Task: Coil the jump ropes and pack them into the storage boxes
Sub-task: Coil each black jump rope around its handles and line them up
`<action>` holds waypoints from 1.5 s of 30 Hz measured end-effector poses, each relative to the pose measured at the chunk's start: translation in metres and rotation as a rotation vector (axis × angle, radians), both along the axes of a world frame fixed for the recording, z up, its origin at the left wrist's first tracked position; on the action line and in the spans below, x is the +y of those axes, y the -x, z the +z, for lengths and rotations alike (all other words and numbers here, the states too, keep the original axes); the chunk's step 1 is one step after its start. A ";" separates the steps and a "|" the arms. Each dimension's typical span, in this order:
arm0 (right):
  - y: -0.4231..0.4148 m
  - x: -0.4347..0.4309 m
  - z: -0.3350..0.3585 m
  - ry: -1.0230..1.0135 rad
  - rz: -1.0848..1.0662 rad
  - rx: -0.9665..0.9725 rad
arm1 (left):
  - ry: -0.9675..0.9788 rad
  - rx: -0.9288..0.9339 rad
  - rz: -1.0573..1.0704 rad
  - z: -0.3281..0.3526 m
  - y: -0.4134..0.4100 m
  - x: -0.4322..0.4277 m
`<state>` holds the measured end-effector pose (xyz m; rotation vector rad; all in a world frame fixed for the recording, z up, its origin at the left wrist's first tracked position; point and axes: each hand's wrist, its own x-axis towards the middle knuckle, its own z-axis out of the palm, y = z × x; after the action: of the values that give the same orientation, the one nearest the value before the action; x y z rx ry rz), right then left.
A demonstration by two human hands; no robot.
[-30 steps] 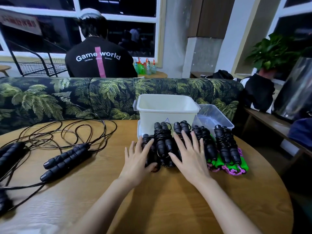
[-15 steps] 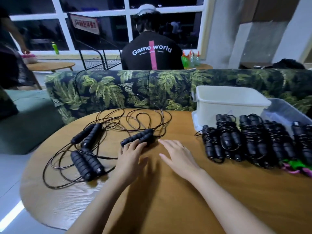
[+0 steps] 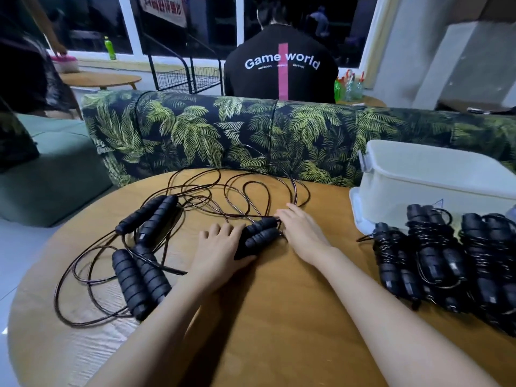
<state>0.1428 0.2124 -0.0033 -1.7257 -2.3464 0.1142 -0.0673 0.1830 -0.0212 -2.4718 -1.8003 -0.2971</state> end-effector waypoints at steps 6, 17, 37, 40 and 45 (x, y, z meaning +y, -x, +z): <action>-0.034 -0.041 0.011 -0.222 0.144 0.049 | -0.188 -0.043 -0.206 0.003 0.002 -0.021; -0.109 -0.198 -0.023 -0.224 0.121 0.004 | 0.010 -0.204 -0.502 -0.019 -0.032 -0.123; -0.102 -0.218 -0.041 0.072 0.056 0.509 | 0.152 -0.593 -0.501 -0.022 -0.033 -0.135; -0.103 -0.218 -0.041 0.090 0.047 0.537 | 0.170 -0.618 -0.499 -0.023 -0.033 -0.134; -0.104 -0.218 -0.039 0.096 0.031 0.568 | 0.176 -0.631 -0.496 -0.022 -0.032 -0.135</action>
<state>0.2467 -0.0058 -0.0424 -1.4470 -1.9657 0.6398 -0.0352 0.0483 -0.0434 -3.1808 -1.3525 -1.0967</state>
